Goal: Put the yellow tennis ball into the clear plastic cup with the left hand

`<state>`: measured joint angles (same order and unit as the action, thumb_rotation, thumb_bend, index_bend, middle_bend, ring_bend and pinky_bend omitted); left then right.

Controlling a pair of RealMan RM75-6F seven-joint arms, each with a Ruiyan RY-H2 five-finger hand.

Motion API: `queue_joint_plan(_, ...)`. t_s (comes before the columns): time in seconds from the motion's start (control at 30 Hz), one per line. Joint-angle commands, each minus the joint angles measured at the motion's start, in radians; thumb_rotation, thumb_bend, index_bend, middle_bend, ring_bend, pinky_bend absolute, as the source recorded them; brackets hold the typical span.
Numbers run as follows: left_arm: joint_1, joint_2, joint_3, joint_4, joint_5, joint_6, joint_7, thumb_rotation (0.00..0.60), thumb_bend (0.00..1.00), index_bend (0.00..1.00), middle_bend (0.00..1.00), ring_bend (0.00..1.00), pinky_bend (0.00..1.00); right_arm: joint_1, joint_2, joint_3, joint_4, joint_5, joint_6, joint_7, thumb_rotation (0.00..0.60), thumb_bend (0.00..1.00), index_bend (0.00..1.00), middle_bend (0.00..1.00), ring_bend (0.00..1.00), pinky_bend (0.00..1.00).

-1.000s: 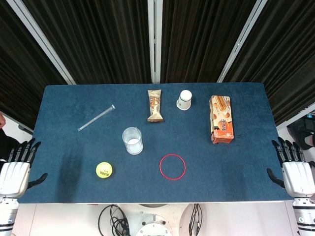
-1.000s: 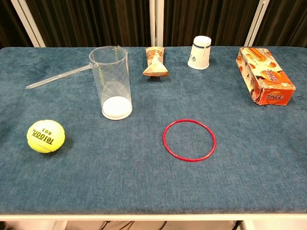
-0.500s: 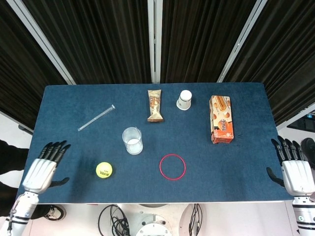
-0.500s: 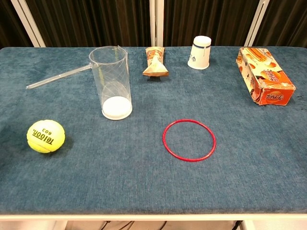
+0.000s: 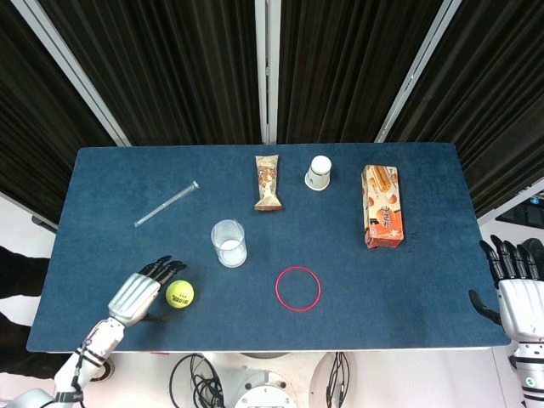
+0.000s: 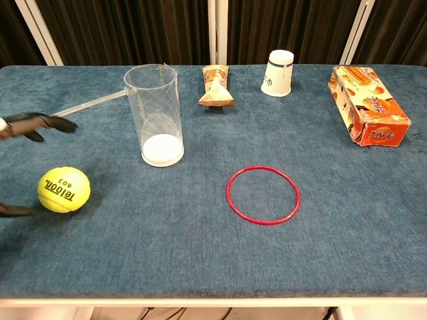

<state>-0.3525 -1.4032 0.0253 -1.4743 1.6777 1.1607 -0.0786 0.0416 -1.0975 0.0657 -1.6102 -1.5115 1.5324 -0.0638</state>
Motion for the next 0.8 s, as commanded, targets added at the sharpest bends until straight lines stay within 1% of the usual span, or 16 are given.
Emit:
queue_joint_plan(0.03,-0.021,-0.030,0.008,0.037,-0.011,-0.031,-0.010,0.600,0.13,0.16,0.13,0.07,0.24,-0.002,0.002,0.001,0.003,0.001,0.002,0.008,0.600,0.24,0.00,0.00,0.00,0.00)
queue_joint_plan(0.13,-0.029,-0.045,0.010,0.059,-0.027,-0.046,0.005,0.600,0.15,0.19,0.17,0.12,0.30,-0.003,0.003,0.000,0.006,0.000,0.003,0.014,0.600,0.24,0.00,0.00,0.00,0.00)
queue_joint_plan(0.2,-0.032,-0.050,0.015,0.064,-0.034,-0.052,0.013,0.600,0.16,0.23,0.22,0.18,0.38,-0.004,0.003,0.001,0.010,0.003,0.003,0.018,0.600,0.24,0.00,0.00,0.00,0.00)
queue_joint_plan(0.3,-0.039,-0.051,0.022,0.064,-0.039,-0.063,0.008,0.600,0.16,0.24,0.25,0.23,0.46,-0.004,0.001,0.001,0.017,0.007,-0.001,0.025,0.600,0.24,0.00,0.00,0.00,0.00)
queue_joint_plan(0.5,-0.051,-0.068,0.026,0.085,-0.037,-0.055,-0.019,0.600,0.17,0.26,0.28,0.27,0.55,-0.005,-0.005,0.001,0.028,0.008,-0.003,0.031,0.600,0.23,0.00,0.00,0.00,0.00)
queue_joint_plan(0.57,-0.053,-0.081,0.024,0.100,-0.032,-0.041,-0.028,0.600,0.17,0.30,0.32,0.30,0.57,-0.006,-0.004,0.001,0.030,0.010,-0.003,0.033,0.600,0.24,0.00,0.00,0.00,0.00)
queue_joint_plan(0.7,-0.053,-0.105,0.020,0.129,-0.026,-0.010,-0.039,0.600,0.20,0.41,0.44,0.40,0.67,-0.007,-0.003,0.003,0.033,0.015,-0.004,0.036,0.600,0.24,0.00,0.00,0.00,0.00)
queue_joint_plan(0.8,-0.050,-0.121,0.017,0.147,-0.022,0.016,-0.043,0.600,0.20,0.49,0.50,0.46,0.72,-0.007,-0.004,0.004,0.036,0.016,-0.005,0.039,0.600,0.24,0.00,0.00,0.00,0.00)
